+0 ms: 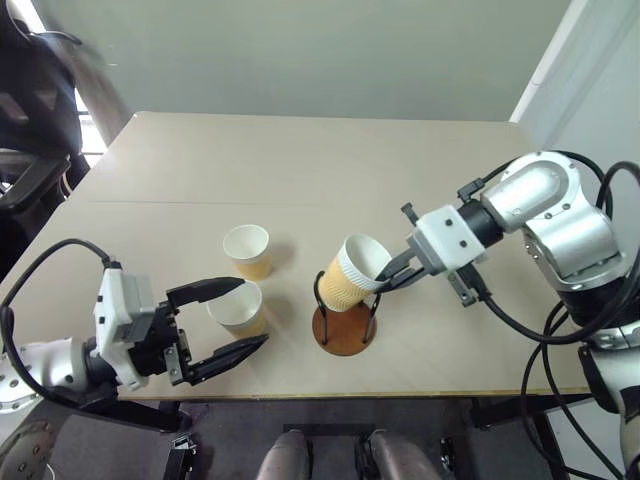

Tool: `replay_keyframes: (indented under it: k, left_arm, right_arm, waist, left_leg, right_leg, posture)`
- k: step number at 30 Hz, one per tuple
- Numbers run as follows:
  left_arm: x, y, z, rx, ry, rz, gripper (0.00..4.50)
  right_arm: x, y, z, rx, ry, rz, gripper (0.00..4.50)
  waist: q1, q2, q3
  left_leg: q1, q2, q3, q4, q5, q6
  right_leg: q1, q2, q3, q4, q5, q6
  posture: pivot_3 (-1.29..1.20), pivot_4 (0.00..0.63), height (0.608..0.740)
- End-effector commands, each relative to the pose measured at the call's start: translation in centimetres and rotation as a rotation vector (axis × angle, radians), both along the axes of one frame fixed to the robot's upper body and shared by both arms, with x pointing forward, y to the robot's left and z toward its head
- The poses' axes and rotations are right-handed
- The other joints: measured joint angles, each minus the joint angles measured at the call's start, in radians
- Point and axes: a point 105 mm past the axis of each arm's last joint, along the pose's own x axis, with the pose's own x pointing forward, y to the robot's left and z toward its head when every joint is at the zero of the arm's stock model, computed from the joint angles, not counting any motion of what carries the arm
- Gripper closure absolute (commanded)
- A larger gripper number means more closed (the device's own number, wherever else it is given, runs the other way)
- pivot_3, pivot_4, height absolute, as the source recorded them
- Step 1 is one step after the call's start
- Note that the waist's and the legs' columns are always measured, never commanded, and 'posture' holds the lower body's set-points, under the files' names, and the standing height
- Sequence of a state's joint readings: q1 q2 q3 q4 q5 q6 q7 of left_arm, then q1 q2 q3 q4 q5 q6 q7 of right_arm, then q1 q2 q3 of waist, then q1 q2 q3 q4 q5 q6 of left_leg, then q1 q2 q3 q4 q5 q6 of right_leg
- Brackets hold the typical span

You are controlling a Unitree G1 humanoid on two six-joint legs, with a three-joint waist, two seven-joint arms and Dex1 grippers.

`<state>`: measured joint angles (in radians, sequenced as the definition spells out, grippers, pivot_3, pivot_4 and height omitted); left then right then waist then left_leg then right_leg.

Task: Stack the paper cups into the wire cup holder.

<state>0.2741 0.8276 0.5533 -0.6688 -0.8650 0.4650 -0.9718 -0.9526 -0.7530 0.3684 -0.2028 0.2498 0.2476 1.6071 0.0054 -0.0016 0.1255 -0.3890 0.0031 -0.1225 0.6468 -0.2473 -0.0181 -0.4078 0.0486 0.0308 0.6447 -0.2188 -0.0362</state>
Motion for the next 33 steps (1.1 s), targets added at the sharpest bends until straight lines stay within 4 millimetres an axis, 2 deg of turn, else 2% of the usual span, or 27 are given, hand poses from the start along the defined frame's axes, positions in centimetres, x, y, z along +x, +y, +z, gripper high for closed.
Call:
replay_keyframes:
  k: [1,6,7,9,16,19,20,24,26,28,31,33]
  left_arm:
    - [-0.2,0.0,1.0,0.012,-0.042,0.0,0.0]
    - [-0.3,0.0,1.1,0.009,-0.045,0.0,0.0]
    - [-0.3,0.0,1.1,0.01,-0.045,0.0,0.0]
    - [-0.3,0.0,1.1,0.011,-0.045,0.001,0.0]
    - [-0.1,0.4,1.5,0.026,-0.05,0.006,0.0]
    - [0.1,1.3,2.0,0.064,-0.033,0.036,0.0]
    - [0.2,1.6,2.0,0.087,-0.015,0.048,0.0]
    - [0.2,3.1,1.5,0.222,0.061,0.095,0.0]
    - [0.3,3.6,1.3,0.269,0.081,0.113,0.0]
    - [0.3,3.6,1.1,0.284,0.095,0.111,0.0]
    - [0.3,3.3,0.5,0.289,0.113,0.089,0.0]
    - [0.3,3.2,0.4,0.285,0.118,0.074,0.0]
  right_arm:
    - [-0.5,0.5,0.5,0.001,-0.034,0.03,4.47]
    - [-0.2,0.5,0.2,-0.011,-0.041,0.019,4.47]
    - [-0.1,0.5,0.2,-0.012,-0.043,0.016,4.31]
    - [0.0,0.5,0.2,-0.014,-0.048,0.01,3.89]
    - [0.8,0.5,0.6,-0.006,-0.073,-0.025,1.67]
    - [1.2,-0.6,1.4,0.007,-0.056,-0.076,1.67]
    - [1.3,-1.6,1.7,0.029,-0.019,-0.105,1.67]
    - [0.7,-5.4,3.8,0.25,0.27,-0.271,1.67]
    - [0.8,-8.2,3.0,0.314,0.354,-0.392,1.67]
    - [0.4,-10.1,1.6,0.366,0.424,-0.488,1.67]
    - [-0.2,-11.2,-0.3,0.441,0.499,-0.569,1.67]
    - [-0.5,-11.5,-0.9,0.517,0.484,-0.575,1.67]
  waist:
    - [0.0,0.0,0.0]
    - [0.001,0.0,0.0]
    - [0.0,0.0,0.0]
    - [0.0,0.0,0.0]
    - [0.0,0.0,0.0]
    - [0.001,0.0,0.0]
    - [0.002,0.0,0.0]
    - [0.009,0.0,0.0]
    - [0.015,-0.001,-0.001]
    - [0.022,-0.003,-0.002]
    - [0.02,-0.001,-0.001]
    - [0.011,-0.001,0.0]
  left_leg:
    - [0.0,0.0,0.0,0.0,0.0,0.0]
    - [0.0,0.0,0.0,0.0,0.0,0.0]
    - [0.0,0.0,0.0,0.0,0.0,0.0]
    - [0.0,0.0,0.0,0.0,0.0,0.0]
    - [0.0,0.0,0.0,0.0,-0.001,-0.001]
    - [0.0,0.0,0.0,0.0,-0.001,-0.001]
    - [0.0,0.0,0.0,0.0,-0.001,-0.001]
    - [-0.002,0.0,-0.001,0.0,-0.001,-0.002]
    - [-0.002,0.0,0.0,0.0,-0.001,-0.004]
    - [-0.001,-0.001,0.0,0.0,-0.002,-0.007]
    - [0.003,0.0,0.0,0.001,-0.005,-0.012]
    - [0.002,0.0,0.001,-0.001,-0.008,-0.009]
  right_leg:
    - [0.0,0.0,0.0,0.0,0.0,0.0]
    - [0.0,0.0,0.0,0.0,0.0,0.0]
    - [0.0,0.0,0.0,0.0,0.0,0.0]
    - [0.0,0.0,0.0,0.0,0.0,0.0]
    - [0.0,0.0,0.0,0.0,0.0,-0.001]
    - [0.0,0.0,0.0,0.0,0.0,-0.001]
    - [0.0,0.0,0.0,0.0,0.0,-0.001]
    - [0.0,0.0,0.0,-0.002,0.0,-0.002]
    - [0.001,0.0,0.0,-0.003,-0.002,-0.003]
    - [0.003,0.0,0.001,-0.003,-0.005,-0.004]
    - [0.006,0.0,0.001,-0.002,-0.006,-0.001]
    - [0.006,0.0,0.001,-0.002,-0.008,0.0]
  posture:
    - [0.0,0.15,0.74]
    - [0.0,0.15,0.74]
    - [0.0,0.15,0.74]
    - [0.0,0.15,0.74]
    - [0.0,0.15,0.74]
    - [0.0,0.15,0.74]
    - [0.0,0.15,0.74]
    - [0.0,0.15,0.74]
    - [0.0,0.15,0.74]
    - [0.0,0.15,0.74]
    - [0.0,0.15,0.74]
    - [0.0,0.15,0.74]
